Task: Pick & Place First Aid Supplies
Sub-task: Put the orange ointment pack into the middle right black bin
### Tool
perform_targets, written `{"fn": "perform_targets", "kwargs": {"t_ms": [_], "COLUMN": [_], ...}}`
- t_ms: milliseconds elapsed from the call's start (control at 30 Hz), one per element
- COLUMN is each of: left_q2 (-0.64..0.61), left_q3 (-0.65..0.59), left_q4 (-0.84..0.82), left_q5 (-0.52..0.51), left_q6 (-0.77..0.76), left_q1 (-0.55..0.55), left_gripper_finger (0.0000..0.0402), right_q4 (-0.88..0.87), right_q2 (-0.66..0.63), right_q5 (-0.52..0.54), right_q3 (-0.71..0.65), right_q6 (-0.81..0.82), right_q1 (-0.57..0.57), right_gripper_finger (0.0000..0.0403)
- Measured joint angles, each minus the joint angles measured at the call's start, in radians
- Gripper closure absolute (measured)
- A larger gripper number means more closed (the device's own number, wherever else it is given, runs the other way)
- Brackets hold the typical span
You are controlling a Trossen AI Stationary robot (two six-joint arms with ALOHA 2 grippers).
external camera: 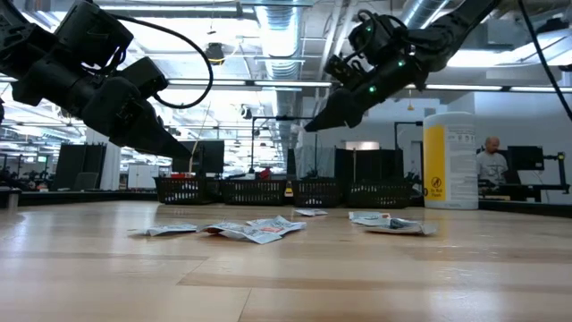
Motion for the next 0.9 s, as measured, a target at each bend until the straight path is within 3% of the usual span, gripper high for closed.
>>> {"fn": "perform_targets", "kwargs": {"t_ms": [333,567,900], "left_q2": [0.000,0.000,0.000], "left_q3": [0.000,0.000,0.000], "left_q4": [0.000,0.000,0.000], "left_q5": [0.000,0.000,0.000], "left_q6": [0.000,0.000,0.000], "left_q1": [0.000,0.000,0.000], "left_gripper_finger": [0.0314,0.0314,0.0314], "right_q4": [0.034,0.040,0.029], "right_q2": [0.076,0.168,0.181], "right_q5": [0.039,0.075,0.075], "right_q3": [0.003,0.047,0.078], "right_q6": [-0.005,0.099,0.118], "right_q1": [-0.062,-0.123,-0.124], "right_gripper_finger": [0.0402,0.0402,0.0382]}}
